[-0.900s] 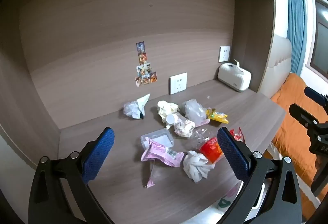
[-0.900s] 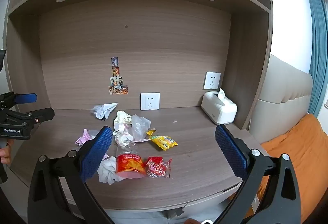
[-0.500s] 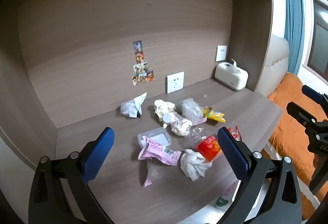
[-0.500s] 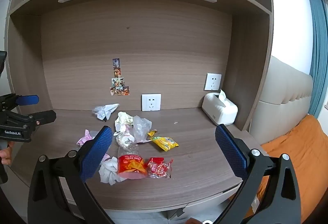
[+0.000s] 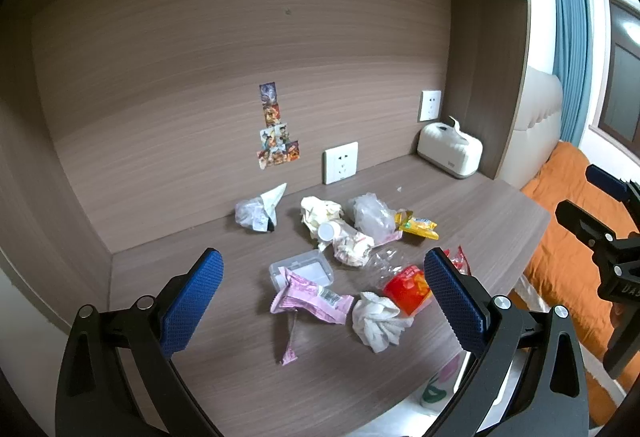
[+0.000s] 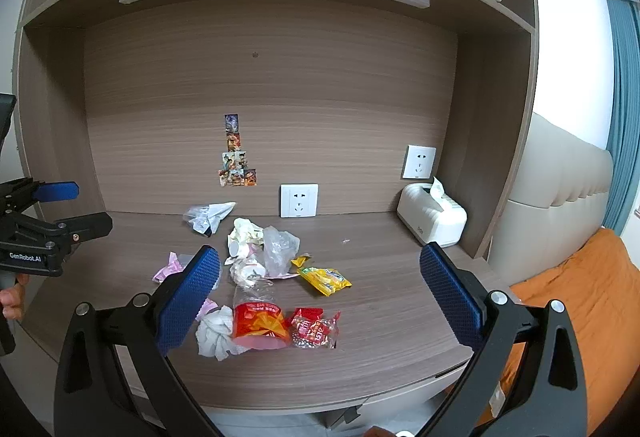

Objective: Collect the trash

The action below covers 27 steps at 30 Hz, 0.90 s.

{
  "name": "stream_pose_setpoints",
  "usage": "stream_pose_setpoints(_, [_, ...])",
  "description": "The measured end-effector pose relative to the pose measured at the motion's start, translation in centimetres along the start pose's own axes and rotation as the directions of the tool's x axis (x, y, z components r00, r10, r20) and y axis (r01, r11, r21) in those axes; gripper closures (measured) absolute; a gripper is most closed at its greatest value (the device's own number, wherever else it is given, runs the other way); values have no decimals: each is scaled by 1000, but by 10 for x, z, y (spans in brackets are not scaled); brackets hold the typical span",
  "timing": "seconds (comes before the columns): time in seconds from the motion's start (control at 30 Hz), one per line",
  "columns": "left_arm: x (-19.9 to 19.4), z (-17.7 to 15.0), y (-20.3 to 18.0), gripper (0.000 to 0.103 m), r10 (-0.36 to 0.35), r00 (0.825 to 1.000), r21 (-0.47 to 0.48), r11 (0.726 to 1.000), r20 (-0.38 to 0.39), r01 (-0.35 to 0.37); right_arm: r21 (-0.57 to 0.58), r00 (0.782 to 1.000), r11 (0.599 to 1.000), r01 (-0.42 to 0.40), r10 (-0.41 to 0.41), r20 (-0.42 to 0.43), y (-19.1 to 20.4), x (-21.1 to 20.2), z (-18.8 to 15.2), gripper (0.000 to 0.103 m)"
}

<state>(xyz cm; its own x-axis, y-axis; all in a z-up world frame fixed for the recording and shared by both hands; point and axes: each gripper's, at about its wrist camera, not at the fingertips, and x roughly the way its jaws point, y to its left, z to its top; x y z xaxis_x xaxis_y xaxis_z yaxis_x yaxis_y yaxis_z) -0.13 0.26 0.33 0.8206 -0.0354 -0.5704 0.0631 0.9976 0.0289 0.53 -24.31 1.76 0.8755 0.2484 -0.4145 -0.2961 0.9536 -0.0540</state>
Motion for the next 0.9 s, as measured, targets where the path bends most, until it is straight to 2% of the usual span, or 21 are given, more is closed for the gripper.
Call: stream_pose_setpoints(0.9, [7,-7,-4,4,-17,1000,3,1000,-21,17,6,1000,1000,-10,10,-18,3,6,-2,3])
